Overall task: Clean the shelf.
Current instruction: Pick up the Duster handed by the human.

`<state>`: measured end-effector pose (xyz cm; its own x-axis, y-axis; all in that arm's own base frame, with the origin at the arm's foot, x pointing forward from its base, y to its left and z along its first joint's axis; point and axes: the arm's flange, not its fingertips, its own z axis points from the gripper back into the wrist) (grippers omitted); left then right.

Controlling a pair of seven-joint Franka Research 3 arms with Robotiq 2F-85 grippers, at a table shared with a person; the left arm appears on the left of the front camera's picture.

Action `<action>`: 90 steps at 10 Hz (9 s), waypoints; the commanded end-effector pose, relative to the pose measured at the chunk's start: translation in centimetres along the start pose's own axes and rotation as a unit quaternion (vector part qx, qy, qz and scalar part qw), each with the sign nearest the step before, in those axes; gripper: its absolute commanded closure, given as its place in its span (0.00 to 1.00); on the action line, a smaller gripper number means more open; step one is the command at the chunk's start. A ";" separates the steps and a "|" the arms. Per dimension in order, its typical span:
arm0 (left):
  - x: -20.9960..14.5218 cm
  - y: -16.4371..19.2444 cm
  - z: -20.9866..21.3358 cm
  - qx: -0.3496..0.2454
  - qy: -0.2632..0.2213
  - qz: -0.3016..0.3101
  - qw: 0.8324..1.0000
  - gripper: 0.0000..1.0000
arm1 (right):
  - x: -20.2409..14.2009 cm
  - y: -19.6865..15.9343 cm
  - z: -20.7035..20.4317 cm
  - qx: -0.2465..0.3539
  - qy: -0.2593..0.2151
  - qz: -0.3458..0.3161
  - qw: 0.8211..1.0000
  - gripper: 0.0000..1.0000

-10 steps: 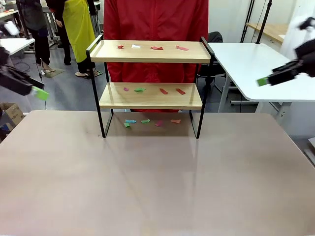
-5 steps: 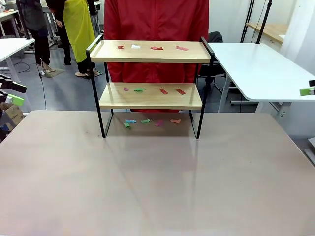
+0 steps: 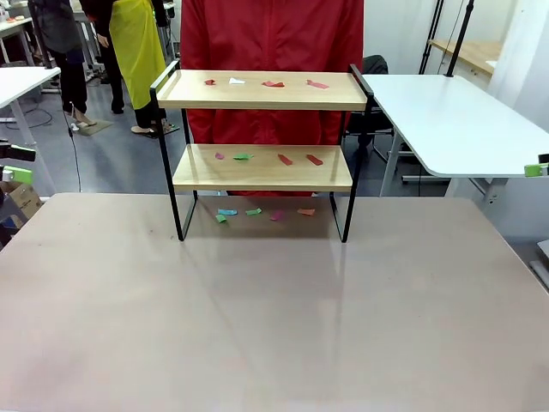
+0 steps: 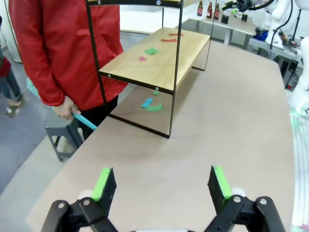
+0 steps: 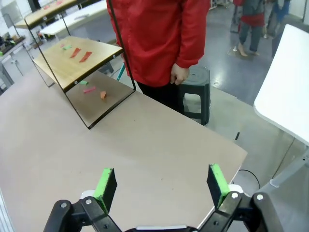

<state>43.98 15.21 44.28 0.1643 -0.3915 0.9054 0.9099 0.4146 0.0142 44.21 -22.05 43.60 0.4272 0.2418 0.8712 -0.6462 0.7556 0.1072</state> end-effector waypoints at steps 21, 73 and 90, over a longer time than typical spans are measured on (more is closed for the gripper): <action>-7.8 10.0 3.8 -0.113 -0.197 -0.052 0.973 0.00 | -0.3 -9.8 -3.4 0.076 -0.151 0.126 0.977 0.00; 23.9 -5.9 -12.2 0.392 0.196 0.231 0.869 0.00 | -1.3 -9.6 -3.4 0.076 -0.150 0.121 0.978 0.00; 19.6 -4.7 -17.0 0.389 0.230 0.264 0.852 0.95 | -1.3 -9.6 -3.4 0.076 -0.150 0.121 0.978 0.00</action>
<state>49.46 -7.80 54.78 0.7562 -0.2069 0.6207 0.2001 0.9764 0.0818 51.94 -27.78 39.27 0.0464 0.1933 0.9800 -0.8029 0.5910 -0.0785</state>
